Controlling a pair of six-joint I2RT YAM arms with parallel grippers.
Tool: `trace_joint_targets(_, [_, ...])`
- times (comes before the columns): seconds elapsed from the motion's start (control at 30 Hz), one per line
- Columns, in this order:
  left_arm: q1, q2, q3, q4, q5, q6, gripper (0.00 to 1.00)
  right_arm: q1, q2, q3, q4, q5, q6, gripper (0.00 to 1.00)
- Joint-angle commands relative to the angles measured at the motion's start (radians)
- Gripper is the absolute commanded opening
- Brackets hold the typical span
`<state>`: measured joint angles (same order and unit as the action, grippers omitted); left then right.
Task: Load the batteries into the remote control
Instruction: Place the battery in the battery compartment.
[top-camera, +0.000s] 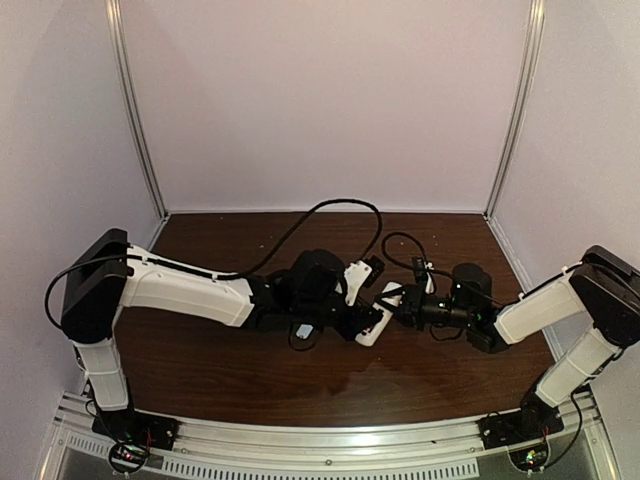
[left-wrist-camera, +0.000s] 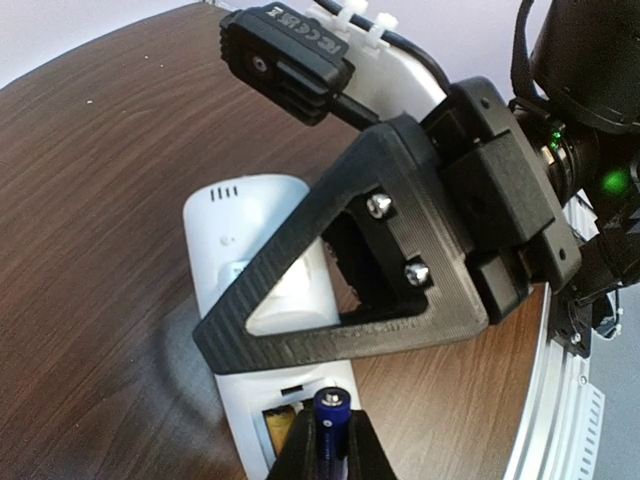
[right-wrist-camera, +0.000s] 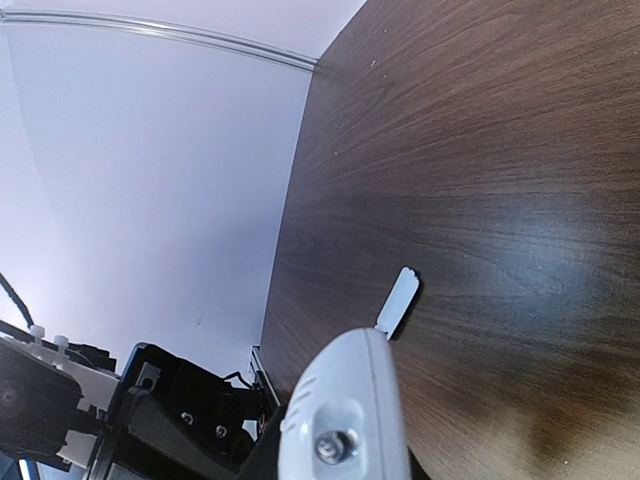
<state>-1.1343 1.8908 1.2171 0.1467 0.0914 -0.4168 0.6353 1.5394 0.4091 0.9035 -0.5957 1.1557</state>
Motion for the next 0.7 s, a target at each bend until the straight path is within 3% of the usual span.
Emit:
trace_joint_targets(0.0, [-0.005,0.024,-0.02,0.022,-0.006,-0.011,0.14,0.008,-0.017,0.017,0.046,0.008,0.012,0.0])
trace_joint_targets(0.13, [-0.005,0.021,-0.016,0.004,-0.017,-0.008,0.27,0.007,-0.022,0.017,0.038,0.005,0.009,0.0])
trace_joint_targets(0.47, [0.007,-0.025,-0.014,-0.016,-0.027,0.035,0.43,0.005,-0.016,0.015,0.049,-0.016,0.014,0.0])
trace_joint_targets(0.67, [0.021,-0.034,-0.018,-0.016,-0.013,0.037,0.46,0.004,-0.008,0.004,0.1,-0.032,0.05,0.0])
